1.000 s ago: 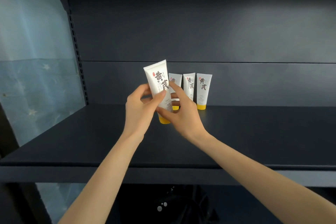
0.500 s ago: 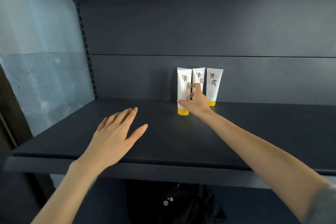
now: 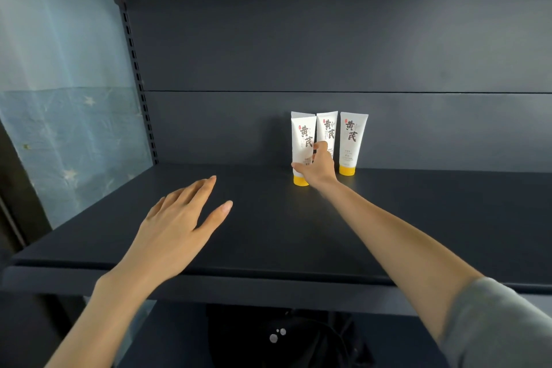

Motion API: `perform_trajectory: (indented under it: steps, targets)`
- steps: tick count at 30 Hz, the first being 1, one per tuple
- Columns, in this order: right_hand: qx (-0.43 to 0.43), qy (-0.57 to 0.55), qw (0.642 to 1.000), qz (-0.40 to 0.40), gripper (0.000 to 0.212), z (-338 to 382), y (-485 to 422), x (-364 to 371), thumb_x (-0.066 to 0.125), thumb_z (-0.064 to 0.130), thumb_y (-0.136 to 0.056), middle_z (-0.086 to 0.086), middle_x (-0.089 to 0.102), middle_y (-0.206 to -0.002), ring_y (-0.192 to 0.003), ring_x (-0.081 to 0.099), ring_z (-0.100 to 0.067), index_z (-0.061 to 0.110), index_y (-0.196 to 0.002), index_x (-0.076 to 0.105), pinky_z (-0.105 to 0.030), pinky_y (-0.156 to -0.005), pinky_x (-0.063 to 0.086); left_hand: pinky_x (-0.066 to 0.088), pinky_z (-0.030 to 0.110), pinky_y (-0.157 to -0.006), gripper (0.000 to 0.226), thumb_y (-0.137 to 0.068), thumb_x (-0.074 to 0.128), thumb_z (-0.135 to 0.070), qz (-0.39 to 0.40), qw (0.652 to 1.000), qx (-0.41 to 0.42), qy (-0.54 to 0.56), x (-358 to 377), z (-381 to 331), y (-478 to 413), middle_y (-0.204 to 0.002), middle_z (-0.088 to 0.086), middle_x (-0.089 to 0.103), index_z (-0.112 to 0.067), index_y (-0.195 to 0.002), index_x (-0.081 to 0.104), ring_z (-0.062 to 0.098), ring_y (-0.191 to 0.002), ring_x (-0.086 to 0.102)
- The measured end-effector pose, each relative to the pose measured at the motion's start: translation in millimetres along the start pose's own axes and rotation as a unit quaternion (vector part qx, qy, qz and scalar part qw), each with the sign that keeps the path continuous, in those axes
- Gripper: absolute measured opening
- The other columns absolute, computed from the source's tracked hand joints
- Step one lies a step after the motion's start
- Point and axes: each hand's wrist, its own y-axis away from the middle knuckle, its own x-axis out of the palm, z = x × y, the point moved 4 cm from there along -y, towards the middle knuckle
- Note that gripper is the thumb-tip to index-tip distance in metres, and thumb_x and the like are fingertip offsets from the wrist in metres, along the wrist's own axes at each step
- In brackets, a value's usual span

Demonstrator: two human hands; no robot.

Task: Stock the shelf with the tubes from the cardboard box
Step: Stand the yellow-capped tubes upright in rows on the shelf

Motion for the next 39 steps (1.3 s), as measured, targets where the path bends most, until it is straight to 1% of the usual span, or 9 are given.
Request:
perform_trajectory:
  steps: [6,10,13,17,22,28,31,36,39]
  targets:
    - [0.003,0.038,0.999,0.003,0.068,10,13,-15,0.068,0.028,-0.086,-0.013,0.037,-0.138,-0.124,0.045,-0.028,0.006,-0.137,0.028,-0.036,-0.098,0.042,0.017,0.031,-0.114,0.073,-0.084,0.014,-0.064,0.008,1.0,0.008,0.0,-7,1,4,-0.155,-0.012,0.021,-0.033,-0.15,0.008,0.01,-0.142,0.02]
    - [-0.034,0.158,0.987,0.007,0.068,14,39,-48,0.051,0.043,-0.094,-0.012,0.032,-0.144,-0.131,0.036,-0.033,0.008,-0.144,0.022,-0.046,-0.101,0.041,0.017,0.032,-0.113,0.071,-0.085,0.016,-0.063,0.009,0.999,0.035,0.012,-9,-11,4,-0.155,-0.013,0.021,-0.034,-0.15,0.009,0.011,-0.142,0.02]
    - [-0.055,0.272,0.961,0.012,0.067,10,74,-83,0.04,0.053,-0.095,-0.008,0.027,-0.15,-0.139,0.025,-0.03,0.014,-0.147,0.023,-0.048,-0.107,0.032,0.015,0.032,-0.114,0.068,-0.089,0.019,-0.06,0.015,0.997,0.07,0.032,-4,-32,3,-0.155,-0.012,0.02,-0.032,-0.15,0.01,0.011,-0.142,0.018]
    - [-0.057,0.39,0.919,0.0,0.07,-7,137,-134,0.03,0.059,-0.095,-0.001,0.013,-0.158,-0.147,0.007,-0.021,0.02,-0.151,0.016,-0.05,-0.118,0.009,0.015,0.038,-0.116,0.069,-0.088,0.018,-0.061,0.033,0.991,0.124,0.036,11,-63,0,-0.156,-0.01,0.019,-0.03,-0.15,0.011,0.014,-0.143,0.017]
    - [0.006,0.48,0.877,-0.017,0.071,-38,207,-197,0.022,0.061,-0.094,0.001,0.002,-0.16,-0.148,-0.005,-0.02,0.024,-0.152,0.006,-0.053,-0.118,0.001,0.019,0.046,-0.115,0.079,-0.084,0.009,-0.071,0.023,0.983,0.183,0.018,31,-103,4,-0.156,-0.007,0.02,-0.027,-0.15,0.013,0.019,-0.142,0.02]
    - [0.064,0.521,0.848,-0.068,0.072,-72,269,-270,0.017,0.064,-0.091,0.003,-0.001,-0.161,-0.148,-0.006,-0.02,0.028,-0.152,0.003,-0.055,-0.116,0.002,0.015,0.048,-0.115,0.092,-0.076,-0.003,-0.076,0.01,0.972,0.233,-0.006,50,-156,27,-0.156,-0.004,0.019,-0.025,-0.15,0.013,0.019,-0.143,0.017]
    - [0.099,0.516,0.846,-0.091,0.074,-93,301,-306,0.014,0.065,-0.088,0.003,0.001,-0.161,-0.148,-0.003,-0.02,0.029,-0.152,0.005,-0.055,-0.117,0.004,0.015,0.049,-0.115,0.088,-0.079,0.002,-0.076,0.011,0.971,0.238,-0.015,55,-175,36,-0.156,-0.003,0.019,-0.024,-0.15,0.013,0.019,-0.143,0.016]
    - [0.143,0.502,0.845,-0.113,0.074,-125,344,-365,0.016,0.065,-0.088,0.003,0.003,-0.16,-0.148,-0.003,-0.02,0.028,-0.151,0.008,-0.055,-0.117,0.004,0.017,0.051,-0.113,0.094,-0.073,-0.005,-0.072,0.013,0.968,0.251,-0.019,65,-226,61,-0.155,-0.002,0.024,-0.022,-0.149,0.018,0.02,-0.142,0.021]
    - [0.161,0.513,0.837,-0.103,0.078,-143,366,-394,0.011,0.067,-0.085,0.003,0.001,-0.161,-0.148,-0.004,-0.02,0.028,-0.152,0.004,-0.055,-0.117,0.003,0.013,0.05,-0.114,0.094,-0.072,-0.009,-0.07,0.032,0.967,0.254,-0.009,78,-260,81,-0.157,-0.004,0.017,-0.023,-0.15,0.01,0.019,-0.143,0.016]
